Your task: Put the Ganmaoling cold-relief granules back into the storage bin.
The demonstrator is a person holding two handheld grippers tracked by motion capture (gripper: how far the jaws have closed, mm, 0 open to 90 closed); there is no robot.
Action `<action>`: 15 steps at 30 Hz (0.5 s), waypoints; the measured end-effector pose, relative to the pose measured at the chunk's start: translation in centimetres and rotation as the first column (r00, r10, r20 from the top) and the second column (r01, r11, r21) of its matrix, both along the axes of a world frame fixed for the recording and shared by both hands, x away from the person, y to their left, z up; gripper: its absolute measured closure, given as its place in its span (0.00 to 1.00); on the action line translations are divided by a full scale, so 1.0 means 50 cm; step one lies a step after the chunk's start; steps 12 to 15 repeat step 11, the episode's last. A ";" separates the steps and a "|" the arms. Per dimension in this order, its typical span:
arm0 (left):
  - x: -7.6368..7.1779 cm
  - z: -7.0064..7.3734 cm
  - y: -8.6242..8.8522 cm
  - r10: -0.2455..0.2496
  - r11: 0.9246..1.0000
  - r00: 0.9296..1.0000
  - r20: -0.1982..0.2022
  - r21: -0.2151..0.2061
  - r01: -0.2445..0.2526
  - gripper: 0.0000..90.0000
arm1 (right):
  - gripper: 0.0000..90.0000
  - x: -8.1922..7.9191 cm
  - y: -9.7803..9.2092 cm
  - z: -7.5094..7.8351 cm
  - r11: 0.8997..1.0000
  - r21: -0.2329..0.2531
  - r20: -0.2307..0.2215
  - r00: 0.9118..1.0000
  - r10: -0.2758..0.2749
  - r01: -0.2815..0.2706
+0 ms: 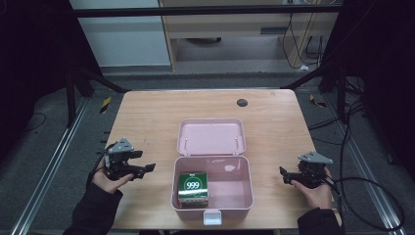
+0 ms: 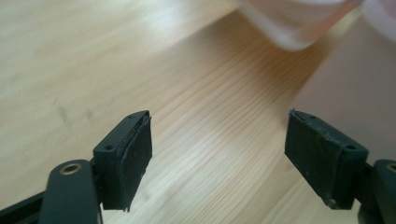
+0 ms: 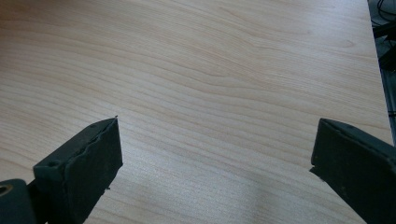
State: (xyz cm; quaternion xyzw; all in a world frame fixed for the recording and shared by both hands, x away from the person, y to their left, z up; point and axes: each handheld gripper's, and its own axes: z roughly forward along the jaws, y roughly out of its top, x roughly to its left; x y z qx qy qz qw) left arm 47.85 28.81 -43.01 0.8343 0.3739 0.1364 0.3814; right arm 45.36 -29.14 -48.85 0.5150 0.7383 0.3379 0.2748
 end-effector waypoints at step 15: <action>0.027 -0.086 0.068 0.254 0.967 0.967 -0.039 0.027 -0.253 0.20 | 0.02 -0.001 -0.001 -0.007 1.000 0.000 -0.007 1.000 -0.011 0.011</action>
